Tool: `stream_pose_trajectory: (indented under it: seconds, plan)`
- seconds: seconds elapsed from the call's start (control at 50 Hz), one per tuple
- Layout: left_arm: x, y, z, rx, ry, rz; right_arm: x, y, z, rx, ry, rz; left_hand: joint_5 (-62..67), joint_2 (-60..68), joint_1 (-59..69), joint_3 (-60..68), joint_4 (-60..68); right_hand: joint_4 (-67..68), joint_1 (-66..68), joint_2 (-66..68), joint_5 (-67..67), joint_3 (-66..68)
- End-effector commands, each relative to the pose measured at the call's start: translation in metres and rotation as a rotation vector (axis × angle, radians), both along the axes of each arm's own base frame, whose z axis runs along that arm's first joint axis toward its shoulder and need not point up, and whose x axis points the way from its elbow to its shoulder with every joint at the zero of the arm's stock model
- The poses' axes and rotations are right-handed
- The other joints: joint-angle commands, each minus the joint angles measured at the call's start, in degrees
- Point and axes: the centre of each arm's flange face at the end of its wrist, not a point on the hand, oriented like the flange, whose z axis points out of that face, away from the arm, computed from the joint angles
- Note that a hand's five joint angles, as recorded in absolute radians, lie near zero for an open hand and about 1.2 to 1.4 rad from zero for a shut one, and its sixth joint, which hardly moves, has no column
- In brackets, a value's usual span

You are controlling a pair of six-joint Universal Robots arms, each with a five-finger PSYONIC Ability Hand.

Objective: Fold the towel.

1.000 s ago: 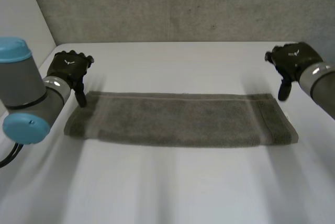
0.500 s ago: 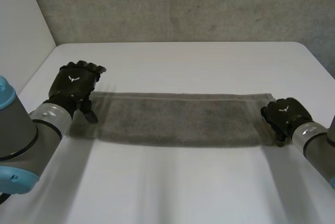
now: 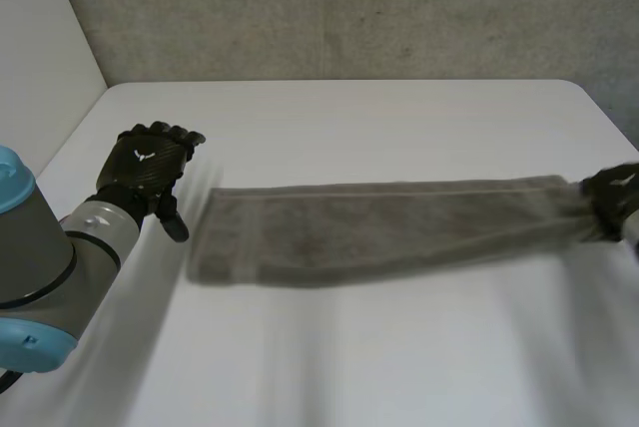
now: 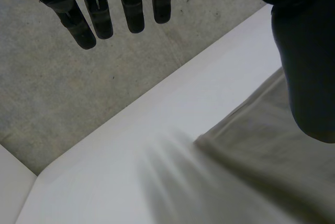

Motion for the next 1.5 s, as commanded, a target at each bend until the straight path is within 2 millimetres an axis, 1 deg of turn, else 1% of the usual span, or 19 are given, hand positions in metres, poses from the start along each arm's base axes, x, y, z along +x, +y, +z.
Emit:
stream_pose_trajectory:
  seconds: [0.02,0.2,0.26,0.28,0.32,0.4,0.44,0.46,0.5,0.6,0.74,0.78,0.82,0.86,0.98,1.06,1.2,1.4,1.5]
  plan:
    - [0.000,0.001,0.002,-0.005,0.003,0.000,-0.006,-0.013,0.051,-0.152,0.090,-0.013,-11.72,-3.76,-4.37,-3.02,-4.03,3.44,5.20,5.36,3.67,3.66]
    - [0.001,0.001,0.004,-0.008,0.005,0.004,0.049,0.003,0.082,-0.243,0.057,0.115,-11.72,-3.76,-4.37,-3.02,-4.03,3.44,5.20,5.36,3.67,3.66]
    - [0.000,0.000,0.004,-0.010,0.009,0.003,0.085,0.017,0.094,-0.285,0.037,0.218,-11.72,-3.76,-4.37,-3.02,-4.03,3.44,5.20,5.36,3.67,3.66]
    - [0.000,0.000,0.004,-0.010,0.009,0.003,0.119,0.033,0.100,-0.315,0.026,0.315,-11.72,-3.76,-4.37,-3.02,-4.03,3.44,5.20,5.36,3.67,3.66]
    - [0.000,0.000,0.005,-0.010,0.011,0.004,0.151,0.051,0.103,-0.333,0.010,0.412,-11.89,-3.93,-4.54,-3.18,-4.20,3.44,5.20,5.36,3.67,3.66]
    - [0.000,0.001,0.005,-0.012,0.011,0.006,0.197,0.074,0.084,-0.306,0.000,0.547,-11.89,-3.93,-4.54,-3.18,-4.20,3.44,5.20,5.36,3.67,3.66]
    - [0.001,0.000,0.006,-0.014,0.011,0.009,0.239,0.097,0.061,-0.277,-0.011,0.676,-11.89,-3.93,-4.54,-3.18,-4.20,3.44,5.20,5.36,3.67,3.66]
    - [0.001,0.000,0.006,-0.013,0.012,0.011,0.239,0.098,0.061,-0.277,-0.011,0.677,-11.89,-3.93,-4.54,-3.18,-4.20,3.44,5.20,5.36,3.67,3.66]
    - [0.001,0.000,0.006,-0.014,0.010,0.013,0.277,0.131,0.040,-0.250,-0.010,0.800,-12.06,-4.10,-4.70,-3.35,-4.37,3.44,5.20,5.36,3.67,3.66]
    - [0.002,0.000,0.007,-0.016,0.012,0.017,0.301,0.154,0.008,-0.213,0.037,0.894,-12.23,-4.27,-4.87,-3.52,-4.54,3.44,5.20,5.36,3.67,3.66]
    - [0.002,0.000,0.006,-0.015,0.012,0.017,0.308,0.171,-0.003,-0.177,0.008,1.002,-12.23,-4.27,-4.87,-3.52,-4.54,3.44,5.20,5.36,3.67,3.66]
    - [0.002,0.000,0.006,-0.015,0.012,0.015,0.306,0.169,-0.001,-0.170,-0.016,1.007,-12.23,-4.27,-4.87,-3.52,-4.54,-8.78,-7.02,-6.86,-8.55,-8.56]
    - [0.001,0.000,0.006,-0.015,0.012,0.014,0.300,0.169,0.015,-0.163,-0.091,0.983,-12.39,-4.44,-5.04,-3.69,-4.71,-63.16,-61.39,-61.23,-62.92,-62.93]
    - [0.001,0.000,0.006,-0.015,0.011,0.013,0.295,0.167,0.027,-0.165,-0.138,0.962,-12.39,-4.44,-5.04,-3.69,-4.71,-66.56,-64.80,-64.64,-66.33,-66.34]
    - [-0.001,0.001,0.006,-0.015,0.012,0.007,0.243,0.130,0.066,-0.148,-0.292,0.773,-12.39,-4.44,-5.04,-3.69,-4.71,-66.56,-64.80,-64.64,-66.33,-66.34]
    - [-0.005,0.005,0.006,-0.015,0.011,-0.013,0.220,0.125,0.068,-0.125,-0.312,0.710,-12.23,-4.27,-4.87,-3.52,-4.54,-66.56,-64.80,-64.64,-66.33,-66.34]
    - [-0.014,0.011,0.008,-0.021,0.014,-0.042,0.173,0.120,0.046,-0.031,-0.277,0.575,-11.72,-3.76,-4.37,-3.02,-4.03,-66.56,-64.80,-64.64,-66.33,-66.34]
    - [-0.037,0.027,0.009,-0.032,0.014,-0.125,0.148,0.131,0.006,0.115,-0.238,0.509,-11.05,-3.09,-3.69,-2.34,-3.36,-66.56,-64.80,-64.64,-66.33,-66.34]
    - [-0.084,0.046,0.010,-0.058,0.030,-0.267,0.146,0.133,-0.001,0.123,-0.238,0.504,-10.38,-2.42,-3.02,-1.67,-2.69,-64.14,-62.38,-62.22,-63.91,-63.92]
